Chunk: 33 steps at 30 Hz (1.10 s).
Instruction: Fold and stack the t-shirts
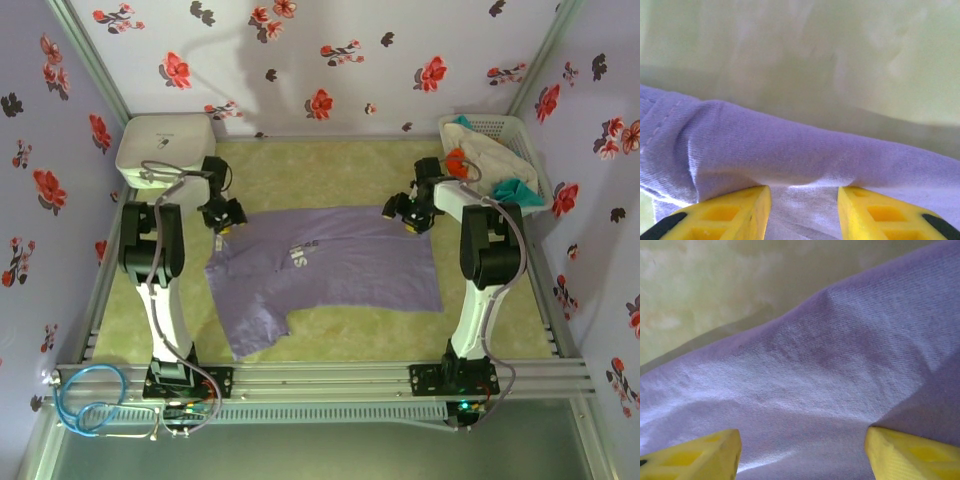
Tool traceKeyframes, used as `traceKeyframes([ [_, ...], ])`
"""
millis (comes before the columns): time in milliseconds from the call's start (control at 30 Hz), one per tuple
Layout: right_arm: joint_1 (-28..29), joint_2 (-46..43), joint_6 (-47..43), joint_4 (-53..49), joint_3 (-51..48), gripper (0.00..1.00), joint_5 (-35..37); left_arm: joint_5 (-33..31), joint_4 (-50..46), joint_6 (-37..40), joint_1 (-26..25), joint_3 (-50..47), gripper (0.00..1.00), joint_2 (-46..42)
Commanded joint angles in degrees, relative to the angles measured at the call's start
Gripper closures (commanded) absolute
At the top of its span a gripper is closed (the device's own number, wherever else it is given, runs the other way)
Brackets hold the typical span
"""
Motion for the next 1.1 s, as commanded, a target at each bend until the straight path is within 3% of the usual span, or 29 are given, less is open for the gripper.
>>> traceKeyframes([
  [0,-1.12,4.4,-0.79,0.69,1.46,0.32,2.03,-0.88,-1.16,2.6,0.96,3.65,0.6,5.71],
  [267,-2.14,7.5,-1.23,-0.12,7.59,0.32,1.36,-1.62,-5.0,5.03,1.42,14.65,0.59,9.54],
  [467,-2.03,3.22,-1.14,1.79,5.56,0.3,-1.6,-0.62,-6.32,6.8,1.65,14.82,0.53,3.15],
  [767,-1.03,-12.34,-0.05,3.62,-5.06,0.25,-2.13,-0.33,-8.11,5.65,-1.23,2.82,0.51,-15.2],
  [833,-1.07,-16.35,0.34,3.21,-8.74,0.24,-1.17,-0.1,-8.86,5.03,-2.2,-1.81,0.51,-19.54],
  [933,-1.19,-21.39,1.61,1.75,-13.89,0.14,-0.14,1.13,-8.72,3.26,-3.27,-9.86,0.54,-26.43],
  [1067,-1.99,-26.31,3.49,-1.16,-19.09,0.13,-0.36,3.26,-9.25,-0.55,-3.91,-20.02,0.54,-35.92],
])
